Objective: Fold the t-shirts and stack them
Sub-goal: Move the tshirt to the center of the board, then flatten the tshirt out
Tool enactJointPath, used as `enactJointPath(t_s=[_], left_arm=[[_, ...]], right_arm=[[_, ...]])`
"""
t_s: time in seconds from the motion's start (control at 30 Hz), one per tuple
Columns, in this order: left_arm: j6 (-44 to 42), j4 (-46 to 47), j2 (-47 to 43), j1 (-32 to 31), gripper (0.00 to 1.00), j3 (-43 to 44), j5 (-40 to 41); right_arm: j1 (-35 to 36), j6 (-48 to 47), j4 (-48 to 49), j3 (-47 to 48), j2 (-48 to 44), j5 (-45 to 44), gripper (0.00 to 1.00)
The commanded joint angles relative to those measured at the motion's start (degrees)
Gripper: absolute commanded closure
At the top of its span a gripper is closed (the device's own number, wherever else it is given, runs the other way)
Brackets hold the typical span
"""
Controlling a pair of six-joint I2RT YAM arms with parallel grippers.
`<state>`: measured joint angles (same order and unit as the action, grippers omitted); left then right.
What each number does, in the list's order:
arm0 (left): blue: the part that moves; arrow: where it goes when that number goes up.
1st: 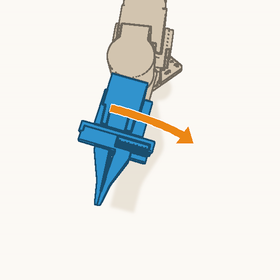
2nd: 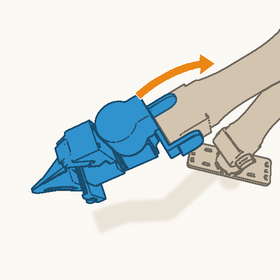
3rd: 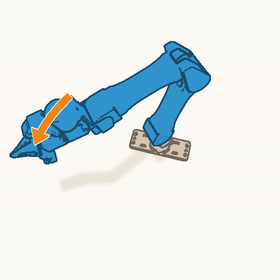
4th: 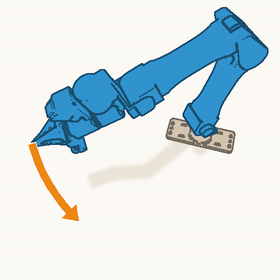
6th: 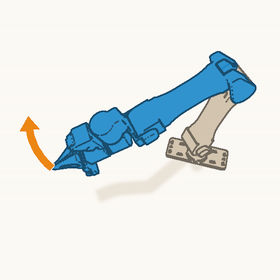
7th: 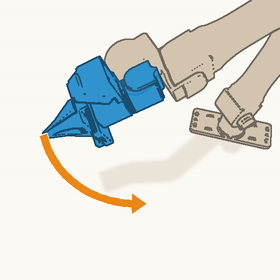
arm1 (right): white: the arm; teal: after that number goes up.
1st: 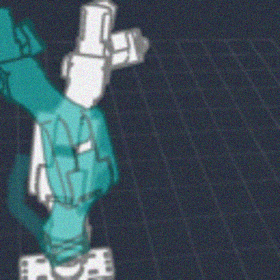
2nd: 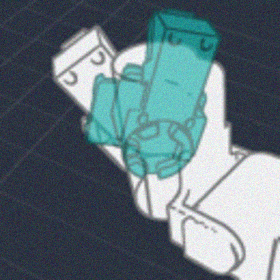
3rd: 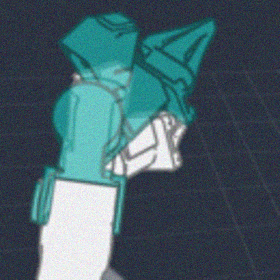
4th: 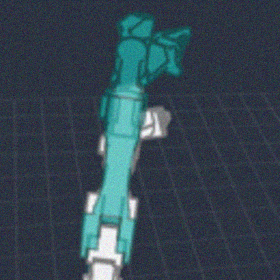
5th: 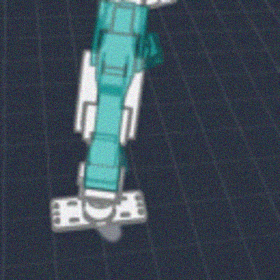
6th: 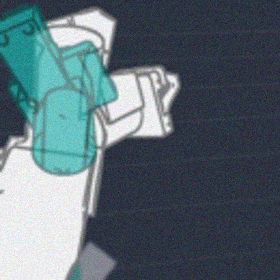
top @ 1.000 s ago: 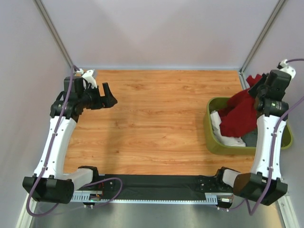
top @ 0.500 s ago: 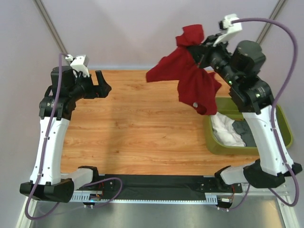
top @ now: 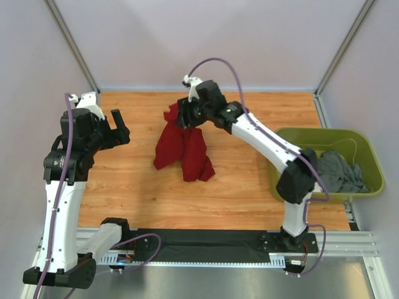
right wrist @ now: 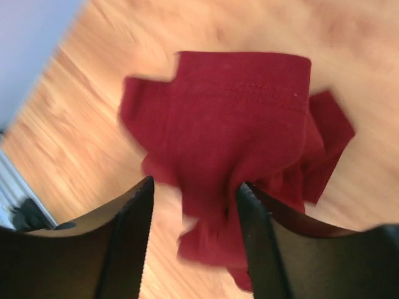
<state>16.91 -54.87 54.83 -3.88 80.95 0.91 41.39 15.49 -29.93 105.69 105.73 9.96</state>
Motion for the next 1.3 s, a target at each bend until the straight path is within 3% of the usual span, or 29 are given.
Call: enactJointPath(t_s=[0.0, 0.07, 0.13, 0.27, 0.43, 0.67, 0.7, 1.03, 1.23, 1.27], left_arm=[[4.0, -2.5, -1.0, 0.2, 0.01, -2.8, 5.9], [6.5, -2.0, -1.7, 0.2, 0.00, -5.3, 6.9], [8.1, -1.6, -1.0, 0.2, 0.00, -7.4, 6.8], [10.7, 3.9, 1.2, 0.2, 0.01, -11.6, -0.3], [13.4, 13.8, 10.6, -0.7, 0.03, -13.3, -6.2], [9.1, 17.6, 30.6, -7.5, 0.06, -2.6, -5.4], [8.8, 17.8, 34.7, -7.9, 0.10, 0.1, -5.6], [8.8, 21.9, 52.6, -11.8, 0.14, 10.6, -5.8], [10.8, 22.5, 58.1, -12.4, 0.24, 12.2, -6.0], [11.0, 23.0, 58.2, -12.4, 0.33, 12.0, -6.3]], right_arm=[[2.5, 0.8, -14.0, 5.8, 6.0, 1.9, 0.42], [0.6, 3.0, -13.5, -0.2, 3.5, -0.8, 0.13], [-1.9, 5.6, -10.1, -5.7, -3.5, 0.1, 0.00], [-8.5, 6.0, -8.8, -9.7, -13.0, 0.6, 0.00], [-10.0, 7.4, -12.7, -15.1, -19.4, -10.2, 0.00], [-11.6, 15.5, -11.7, -29.0, -27.4, -17.6, 0.00], [-11.6, 15.8, -11.6, -30.0, -29.0, -18.6, 0.00], [-11.8, 15.4, -12.4, -32.7, -31.8, -24.8, 0.00], [-11.9, 17.0, -11.3, -32.7, -30.6, -24.3, 0.00], [-11.9, 17.0, -11.0, -32.7, -30.2, -24.3, 0.00]])
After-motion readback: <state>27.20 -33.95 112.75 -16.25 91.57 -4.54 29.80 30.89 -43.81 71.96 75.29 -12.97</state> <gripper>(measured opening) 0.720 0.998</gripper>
